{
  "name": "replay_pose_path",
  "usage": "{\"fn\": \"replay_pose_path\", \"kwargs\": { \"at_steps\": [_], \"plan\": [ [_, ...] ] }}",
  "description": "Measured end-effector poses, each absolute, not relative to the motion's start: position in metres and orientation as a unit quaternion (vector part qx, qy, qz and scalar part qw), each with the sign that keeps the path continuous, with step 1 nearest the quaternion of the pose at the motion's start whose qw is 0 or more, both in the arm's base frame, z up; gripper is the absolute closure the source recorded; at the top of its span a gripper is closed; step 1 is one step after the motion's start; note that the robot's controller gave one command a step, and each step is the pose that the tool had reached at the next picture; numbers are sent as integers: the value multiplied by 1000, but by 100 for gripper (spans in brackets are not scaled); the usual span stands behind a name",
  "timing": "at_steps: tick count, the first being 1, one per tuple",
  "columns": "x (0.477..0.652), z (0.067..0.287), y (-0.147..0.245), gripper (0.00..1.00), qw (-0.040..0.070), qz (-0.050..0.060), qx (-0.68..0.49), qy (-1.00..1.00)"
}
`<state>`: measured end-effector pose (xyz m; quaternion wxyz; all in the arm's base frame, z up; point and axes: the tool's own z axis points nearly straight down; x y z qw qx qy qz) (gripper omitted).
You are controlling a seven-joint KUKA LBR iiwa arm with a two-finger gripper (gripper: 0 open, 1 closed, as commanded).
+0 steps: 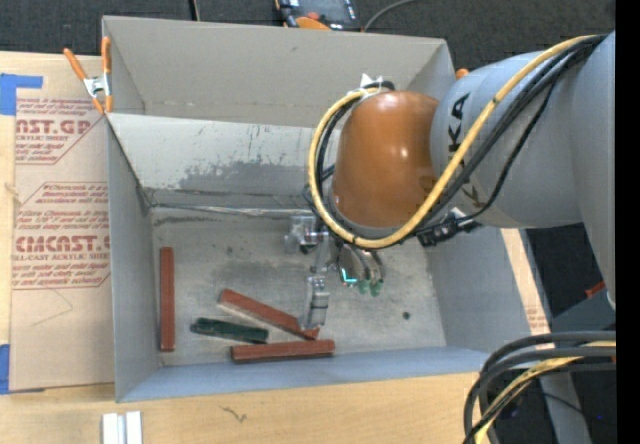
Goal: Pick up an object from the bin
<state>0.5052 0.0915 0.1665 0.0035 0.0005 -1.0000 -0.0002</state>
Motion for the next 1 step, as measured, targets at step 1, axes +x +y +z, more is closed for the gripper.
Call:
{"fn": "replay_pose_path", "kwargs": {
  "at_steps": [1],
  "plan": [
    [496, 67, 129, 0, 3, 0, 87, -996]
  ]
}}
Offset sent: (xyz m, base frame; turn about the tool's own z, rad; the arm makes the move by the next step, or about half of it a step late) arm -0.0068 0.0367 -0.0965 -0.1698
